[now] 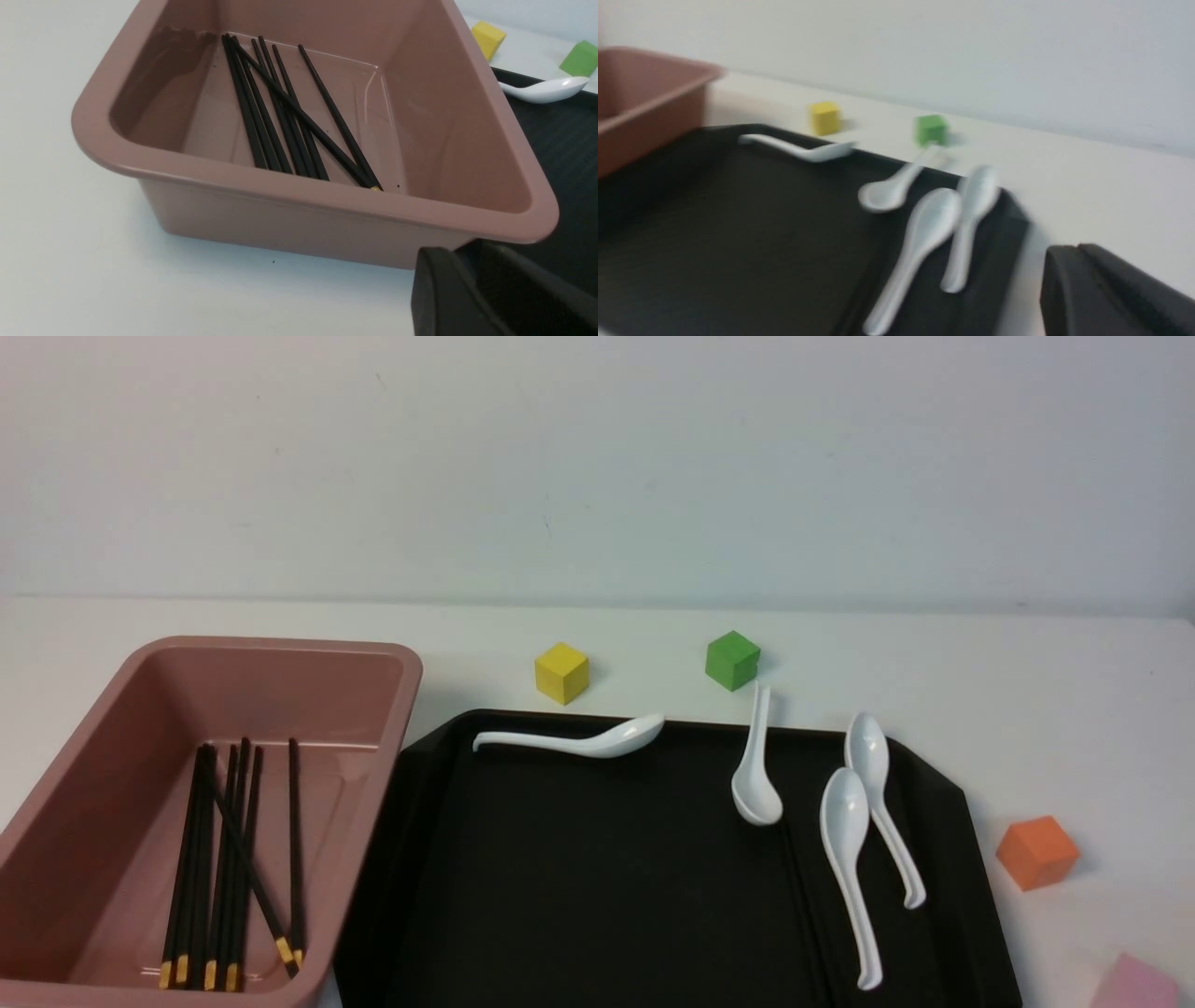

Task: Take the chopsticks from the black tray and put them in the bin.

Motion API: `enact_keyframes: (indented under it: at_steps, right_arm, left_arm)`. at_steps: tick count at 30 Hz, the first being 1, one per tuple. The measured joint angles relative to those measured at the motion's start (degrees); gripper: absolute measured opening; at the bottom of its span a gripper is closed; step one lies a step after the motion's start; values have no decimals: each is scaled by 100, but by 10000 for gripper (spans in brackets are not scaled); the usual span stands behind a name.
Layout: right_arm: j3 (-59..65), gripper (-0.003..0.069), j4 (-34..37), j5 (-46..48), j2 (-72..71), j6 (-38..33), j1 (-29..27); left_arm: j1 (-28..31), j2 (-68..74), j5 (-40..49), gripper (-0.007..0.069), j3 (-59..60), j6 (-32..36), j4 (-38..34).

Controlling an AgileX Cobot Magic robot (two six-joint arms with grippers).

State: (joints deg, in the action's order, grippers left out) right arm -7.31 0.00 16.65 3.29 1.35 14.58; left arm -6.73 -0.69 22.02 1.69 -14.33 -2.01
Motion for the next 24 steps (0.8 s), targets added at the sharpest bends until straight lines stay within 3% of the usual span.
enact_keyframes:
  at_steps: [5,9,24]
  right_arm:
    - [672,36,0,7,-385,6,-944]
    - [859,43,0,263,-385,6,-1288]
    - [836,64,34,415,-385,6,-1343]
  left_arm:
    - [0,0,0,134,0,0,0]
    - [0,0,0,141,0,0,0]
    - [0,0,0,146,0,0,0]
